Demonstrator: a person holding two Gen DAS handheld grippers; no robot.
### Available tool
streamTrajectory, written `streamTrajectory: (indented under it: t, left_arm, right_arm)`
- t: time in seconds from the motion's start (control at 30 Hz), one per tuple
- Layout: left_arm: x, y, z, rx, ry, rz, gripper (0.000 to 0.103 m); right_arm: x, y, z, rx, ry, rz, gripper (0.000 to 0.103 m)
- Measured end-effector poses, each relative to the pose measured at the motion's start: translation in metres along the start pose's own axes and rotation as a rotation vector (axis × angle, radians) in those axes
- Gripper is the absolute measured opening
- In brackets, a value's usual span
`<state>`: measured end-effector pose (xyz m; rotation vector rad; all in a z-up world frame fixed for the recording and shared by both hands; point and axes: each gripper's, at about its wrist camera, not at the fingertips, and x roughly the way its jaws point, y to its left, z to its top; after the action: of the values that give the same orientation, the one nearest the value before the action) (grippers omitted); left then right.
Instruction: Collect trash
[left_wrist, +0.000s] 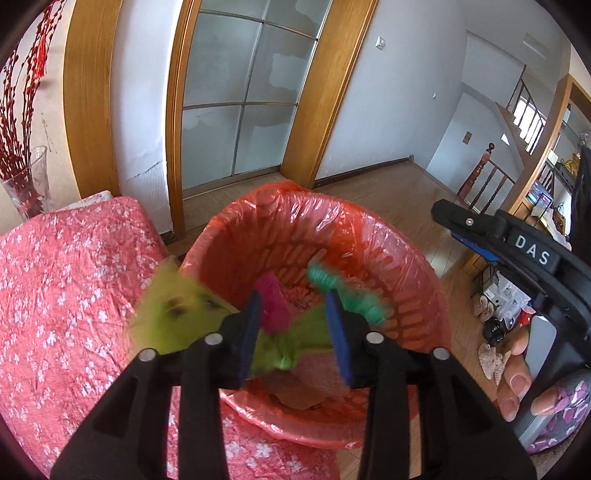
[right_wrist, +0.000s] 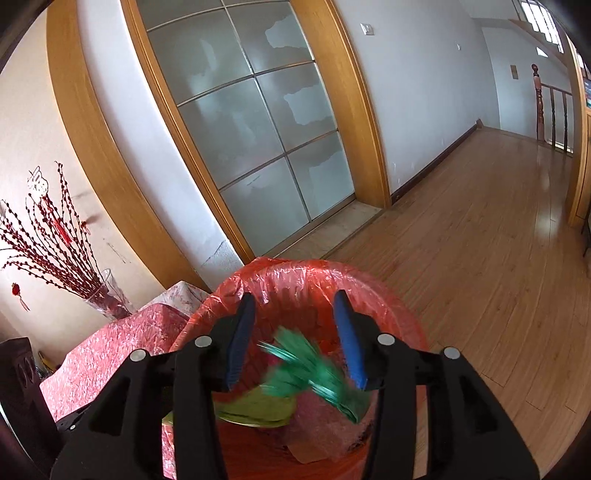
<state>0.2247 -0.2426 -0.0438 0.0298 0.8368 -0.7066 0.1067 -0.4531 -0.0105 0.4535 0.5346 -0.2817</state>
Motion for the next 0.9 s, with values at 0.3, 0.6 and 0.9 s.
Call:
streamTrajectory:
  t: [0.3,0.6,0.9]
  left_arm:
    - [-0.044,0.018,-0.019,0.008,-0.065,0.07,0.056]
    - [-0.124,0.036,-0.047,0.005,-0.232,0.251,0.087]
    - [-0.194,0.049,-0.098,-0.053,-0.359,0.459,0.095]
  right_arm:
    - [-0.036,0.009,-0.015,-0.105,-0.082,-0.054,0.078]
    - [-0.087,0.044,-0.039,-0.201,-0.192,-0.055,0.101]
    - [-0.127,0.084,-0.082,-0.32,-0.221,-0.04,0.101]
